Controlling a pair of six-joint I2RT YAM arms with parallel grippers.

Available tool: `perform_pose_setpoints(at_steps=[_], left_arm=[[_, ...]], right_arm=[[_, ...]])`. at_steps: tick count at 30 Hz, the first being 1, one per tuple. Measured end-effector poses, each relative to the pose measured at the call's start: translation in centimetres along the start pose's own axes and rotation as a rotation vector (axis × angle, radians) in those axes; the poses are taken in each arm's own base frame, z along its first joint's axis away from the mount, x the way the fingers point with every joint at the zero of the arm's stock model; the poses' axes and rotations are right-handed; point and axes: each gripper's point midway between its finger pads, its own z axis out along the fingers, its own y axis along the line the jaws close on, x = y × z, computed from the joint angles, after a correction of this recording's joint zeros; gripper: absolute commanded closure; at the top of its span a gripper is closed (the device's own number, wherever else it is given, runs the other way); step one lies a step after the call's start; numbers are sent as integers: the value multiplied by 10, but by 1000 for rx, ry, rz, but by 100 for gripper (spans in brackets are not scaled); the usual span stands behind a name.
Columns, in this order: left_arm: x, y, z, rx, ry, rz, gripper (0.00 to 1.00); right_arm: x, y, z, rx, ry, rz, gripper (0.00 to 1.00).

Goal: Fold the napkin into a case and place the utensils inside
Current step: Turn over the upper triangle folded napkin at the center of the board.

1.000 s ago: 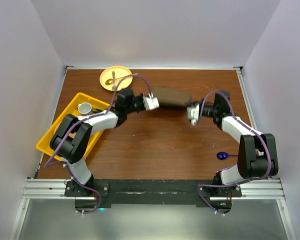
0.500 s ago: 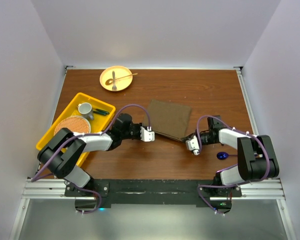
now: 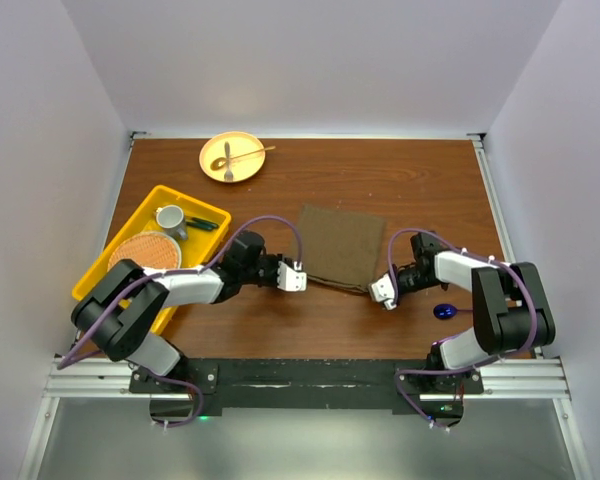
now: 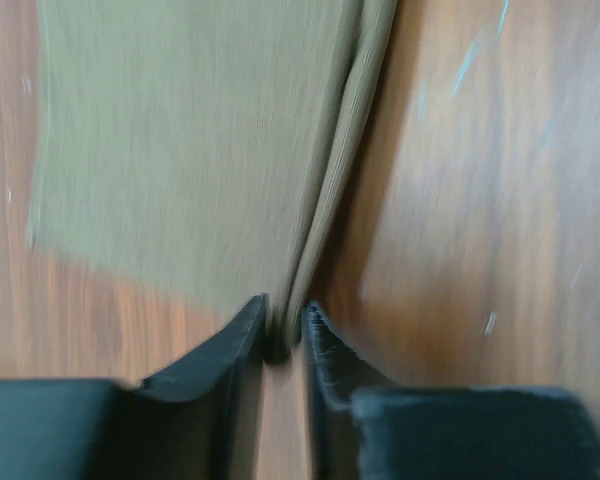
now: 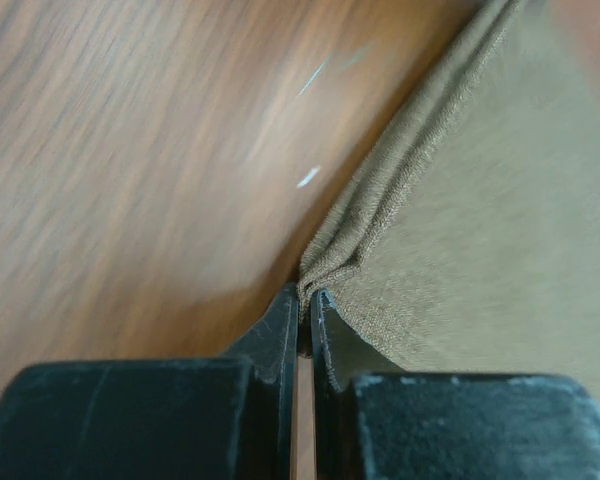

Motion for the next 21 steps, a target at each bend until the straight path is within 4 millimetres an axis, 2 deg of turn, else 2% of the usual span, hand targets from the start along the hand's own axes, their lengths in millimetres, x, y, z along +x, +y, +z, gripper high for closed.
perform_pose_setpoints(at_steps=[1,2,4,6,7,10,13,15,18,19,21], left_arm=[[5,0,-3,-1,26,4,57],[12,0,-8,0,59,6,54],[21,-1,-18,15,104,15,44],[22,-6,-30,55,134,25,41],[20,-7,-35,74,139,31,40],[-1,2,-49,112,119,31,42],[-29,29,-55,97,77,-19,46],[-42,46,-52,81,52,-68,49],[-51,60,-37,89,28,-160,57],[-50,61,-30,100,25,-197,61],[-43,57,-15,122,36,-265,64]], right_arm=[[2,4,-2,-18,15,15,62],[2,8,-4,-30,22,40,45],[-1,11,-10,-48,34,74,32],[-8,10,-20,-71,60,90,20],[-15,9,-27,-83,67,102,18],[-41,-16,-53,-54,87,69,18],[-66,-52,-79,28,118,-33,21],[-71,-71,-90,94,144,-3,25],[-54,-90,-96,174,189,222,34],[-46,-95,-96,189,197,325,40],[-28,-104,-94,215,209,530,44]])
